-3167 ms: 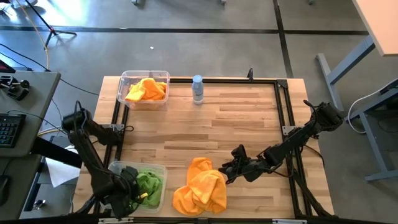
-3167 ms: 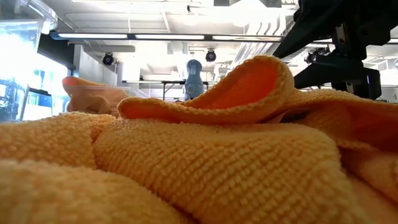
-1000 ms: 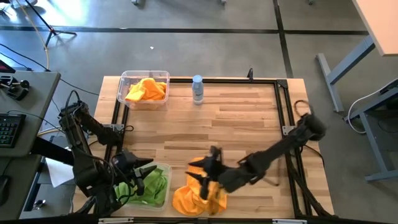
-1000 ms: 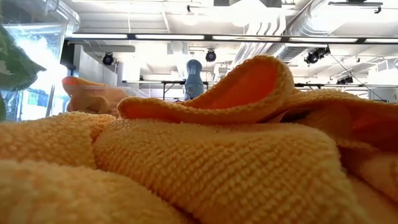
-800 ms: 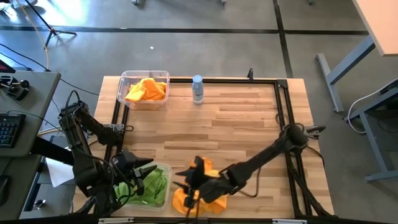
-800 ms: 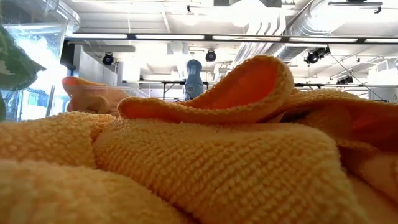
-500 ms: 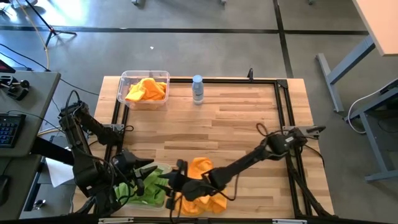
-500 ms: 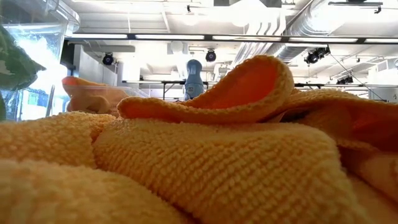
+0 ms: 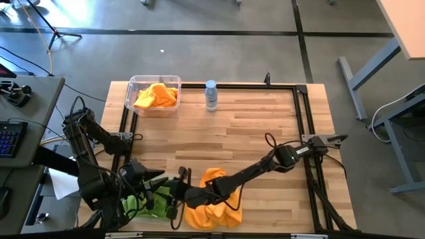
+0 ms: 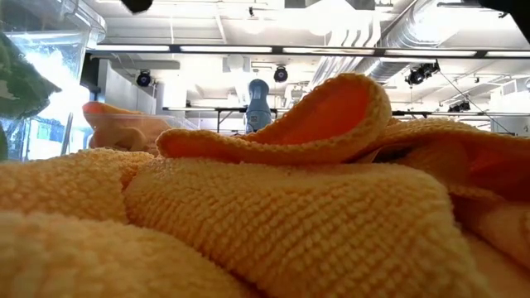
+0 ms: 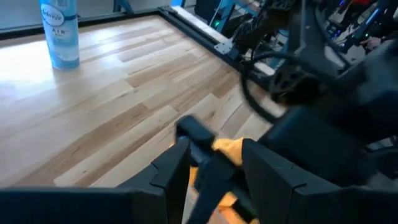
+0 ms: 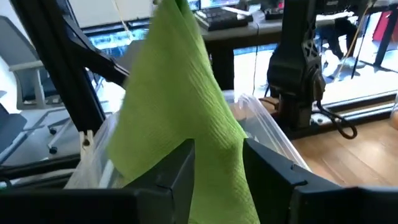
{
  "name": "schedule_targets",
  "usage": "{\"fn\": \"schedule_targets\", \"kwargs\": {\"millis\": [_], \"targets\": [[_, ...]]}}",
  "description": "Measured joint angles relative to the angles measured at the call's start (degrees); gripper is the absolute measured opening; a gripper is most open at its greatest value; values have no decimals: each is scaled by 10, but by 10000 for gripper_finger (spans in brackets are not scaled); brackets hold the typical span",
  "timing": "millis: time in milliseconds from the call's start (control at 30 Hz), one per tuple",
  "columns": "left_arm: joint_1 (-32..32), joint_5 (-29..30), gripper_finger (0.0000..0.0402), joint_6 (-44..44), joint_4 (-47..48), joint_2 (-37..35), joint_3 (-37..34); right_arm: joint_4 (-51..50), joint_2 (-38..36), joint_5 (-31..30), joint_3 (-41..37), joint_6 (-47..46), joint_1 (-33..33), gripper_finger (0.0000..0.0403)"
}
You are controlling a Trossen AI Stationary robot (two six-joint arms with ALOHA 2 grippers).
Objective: Sort microfiber towel by color & place in baskets
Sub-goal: Put the green microfiber towel into the bottom transparent bin
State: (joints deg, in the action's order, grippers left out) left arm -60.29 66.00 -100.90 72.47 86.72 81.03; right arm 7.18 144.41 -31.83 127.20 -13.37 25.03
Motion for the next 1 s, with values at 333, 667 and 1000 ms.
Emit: {"fn": "schedule_targets", "kwargs": {"millis": [333,667,1000], "targets": [[0,51,133,10,-4,-11,1,-14,0,34,0,-1,-5,9],[-1,47,133,69,-4,-78,1,-59,0,53,-1,-11,-4,7],[-1,-44,133,98,-33,-91,1,-76,-2,138,-1,-32,-2,20]]}}
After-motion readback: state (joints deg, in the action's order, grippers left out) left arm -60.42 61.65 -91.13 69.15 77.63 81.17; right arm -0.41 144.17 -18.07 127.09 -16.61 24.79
